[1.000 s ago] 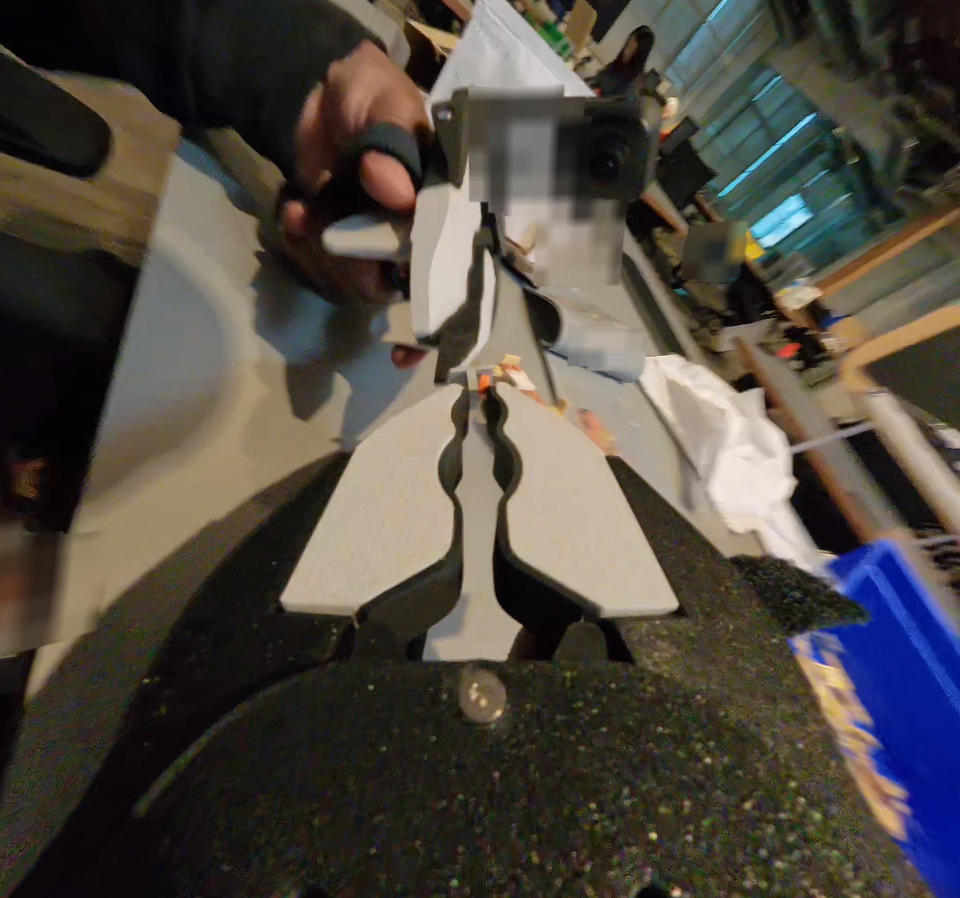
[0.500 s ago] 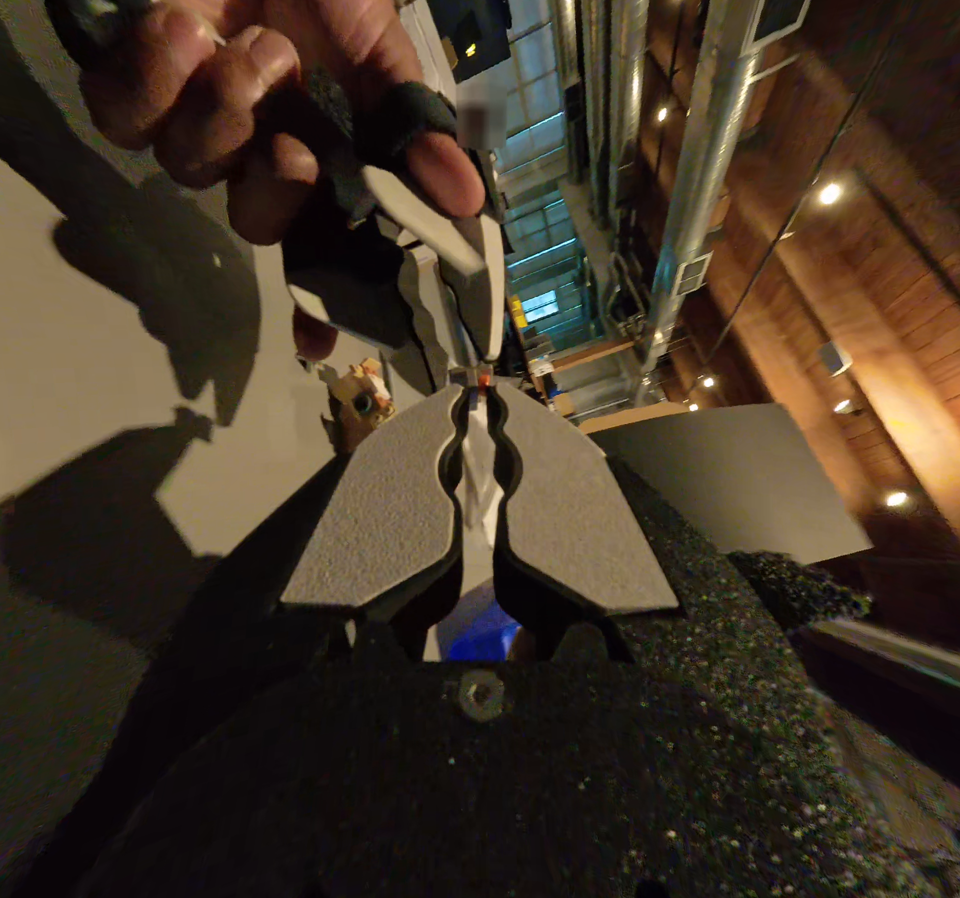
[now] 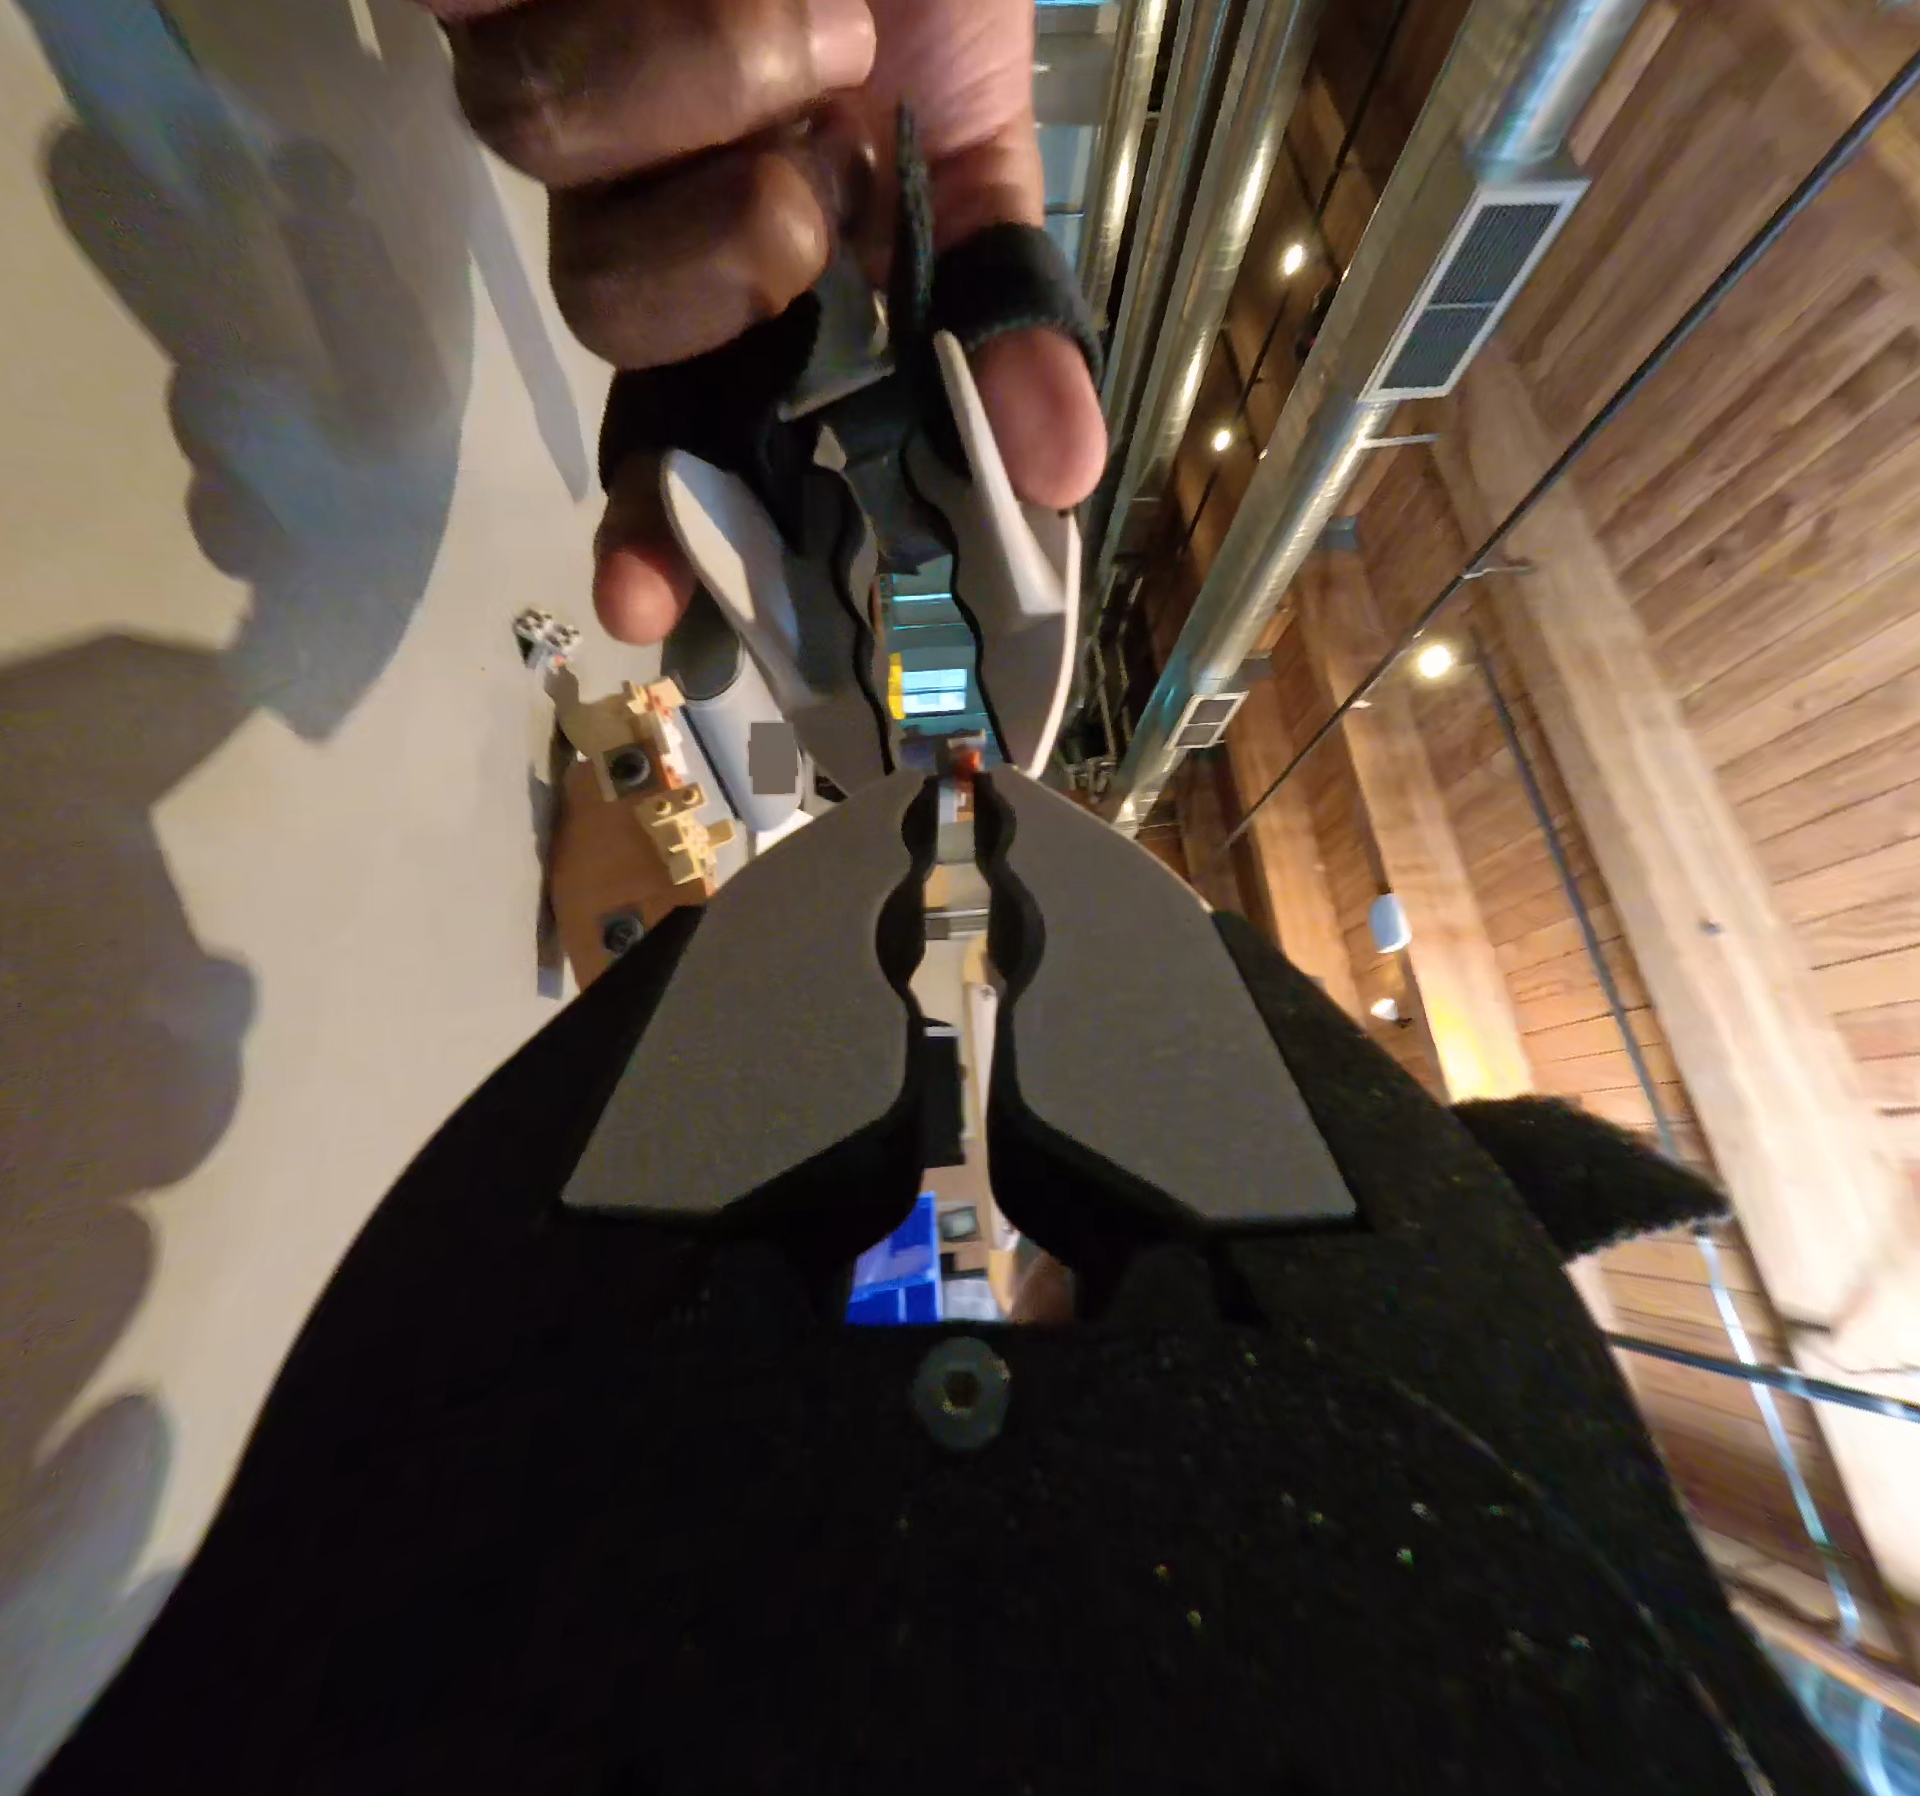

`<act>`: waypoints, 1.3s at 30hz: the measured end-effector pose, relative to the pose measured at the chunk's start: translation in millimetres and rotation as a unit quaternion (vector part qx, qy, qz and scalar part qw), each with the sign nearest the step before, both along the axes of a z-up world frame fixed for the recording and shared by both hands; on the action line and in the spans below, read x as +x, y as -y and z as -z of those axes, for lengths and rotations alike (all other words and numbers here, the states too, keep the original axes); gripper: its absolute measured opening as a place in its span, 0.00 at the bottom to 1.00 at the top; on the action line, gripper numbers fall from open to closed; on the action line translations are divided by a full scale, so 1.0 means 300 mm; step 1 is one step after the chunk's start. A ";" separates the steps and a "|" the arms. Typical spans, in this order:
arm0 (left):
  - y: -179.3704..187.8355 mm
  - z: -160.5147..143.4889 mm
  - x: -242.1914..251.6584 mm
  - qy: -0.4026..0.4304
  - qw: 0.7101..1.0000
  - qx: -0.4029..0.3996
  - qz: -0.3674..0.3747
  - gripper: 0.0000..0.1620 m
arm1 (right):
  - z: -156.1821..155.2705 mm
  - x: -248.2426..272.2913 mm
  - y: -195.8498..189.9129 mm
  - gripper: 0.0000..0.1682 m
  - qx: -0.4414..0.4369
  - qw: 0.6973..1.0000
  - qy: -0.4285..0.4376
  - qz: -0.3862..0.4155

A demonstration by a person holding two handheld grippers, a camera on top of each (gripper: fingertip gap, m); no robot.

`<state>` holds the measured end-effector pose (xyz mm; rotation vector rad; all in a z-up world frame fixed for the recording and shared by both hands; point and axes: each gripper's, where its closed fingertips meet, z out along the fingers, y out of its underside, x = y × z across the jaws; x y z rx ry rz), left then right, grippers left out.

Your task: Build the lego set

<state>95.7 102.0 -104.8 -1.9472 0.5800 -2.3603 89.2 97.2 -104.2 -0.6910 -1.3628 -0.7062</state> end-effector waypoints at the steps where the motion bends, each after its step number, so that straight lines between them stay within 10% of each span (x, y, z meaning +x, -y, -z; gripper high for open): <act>1: 0.002 0.003 0.001 -0.003 1.000 -0.001 0.002 0.13 | -0.001 0.000 -0.001 0.04 0.006 1.000 0.003 0.001; 39: -0.032 0.020 0.016 0.010 0.997 -0.056 -0.056 0.10 | 0.012 0.026 -0.036 0.04 0.014 1.000 0.016 0.021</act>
